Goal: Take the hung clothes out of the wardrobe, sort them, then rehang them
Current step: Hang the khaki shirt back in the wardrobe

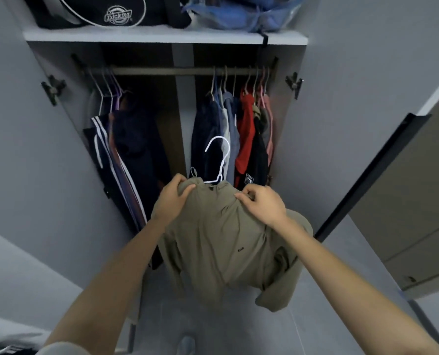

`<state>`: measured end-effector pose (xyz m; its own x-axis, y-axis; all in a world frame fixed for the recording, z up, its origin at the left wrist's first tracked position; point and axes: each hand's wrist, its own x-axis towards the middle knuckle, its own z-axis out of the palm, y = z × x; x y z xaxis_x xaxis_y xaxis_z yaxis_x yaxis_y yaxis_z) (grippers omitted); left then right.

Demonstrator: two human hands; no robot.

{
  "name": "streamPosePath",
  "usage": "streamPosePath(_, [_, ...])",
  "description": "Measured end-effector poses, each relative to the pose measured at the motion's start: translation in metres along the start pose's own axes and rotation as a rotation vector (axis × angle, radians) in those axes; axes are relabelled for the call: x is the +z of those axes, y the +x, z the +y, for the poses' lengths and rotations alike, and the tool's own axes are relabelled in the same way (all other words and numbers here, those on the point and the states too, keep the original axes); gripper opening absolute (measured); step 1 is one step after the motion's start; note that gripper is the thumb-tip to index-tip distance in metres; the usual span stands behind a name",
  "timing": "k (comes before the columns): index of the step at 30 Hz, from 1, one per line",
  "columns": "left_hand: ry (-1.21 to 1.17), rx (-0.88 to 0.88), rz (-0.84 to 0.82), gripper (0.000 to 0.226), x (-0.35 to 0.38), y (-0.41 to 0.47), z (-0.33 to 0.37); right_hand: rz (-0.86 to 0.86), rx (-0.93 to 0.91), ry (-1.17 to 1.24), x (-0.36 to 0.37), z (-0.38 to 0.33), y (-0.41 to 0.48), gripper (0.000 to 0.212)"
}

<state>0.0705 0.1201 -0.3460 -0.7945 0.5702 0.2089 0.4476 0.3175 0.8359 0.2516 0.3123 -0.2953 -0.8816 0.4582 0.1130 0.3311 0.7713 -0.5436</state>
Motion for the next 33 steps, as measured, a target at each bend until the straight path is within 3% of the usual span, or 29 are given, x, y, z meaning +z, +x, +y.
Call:
streamPosePath(9, [0.047,0.018,-0.016,0.020,-0.054,0.109,-0.053,0.077,0.061,-0.046,0.020,-0.053,0.101,0.032])
streamPosePath(15, [0.067,0.149,-0.012,0.020,-0.069,0.172,-0.061,0.170,0.155,-0.022,0.027,-0.070,0.151,0.032])
streamPosePath(18, [0.146,0.240,0.045,0.036,-0.072,0.196,-0.071,0.219,0.204,0.004,0.030,-0.075,0.177,0.031])
streamPosePath(22, [0.322,0.230,0.049,0.060,-0.074,0.227,-0.087,0.271,0.244,0.068,0.032,-0.079,0.219,0.031])
streamPosePath(26, [0.465,0.253,0.030,0.057,-0.076,0.254,-0.090,0.291,0.257,0.142,0.038,-0.080,0.266,0.030])
streamPosePath(33, [0.496,0.215,0.131,0.065,-0.079,0.292,-0.088,0.281,0.251,0.260,0.047,-0.087,0.352,0.026])
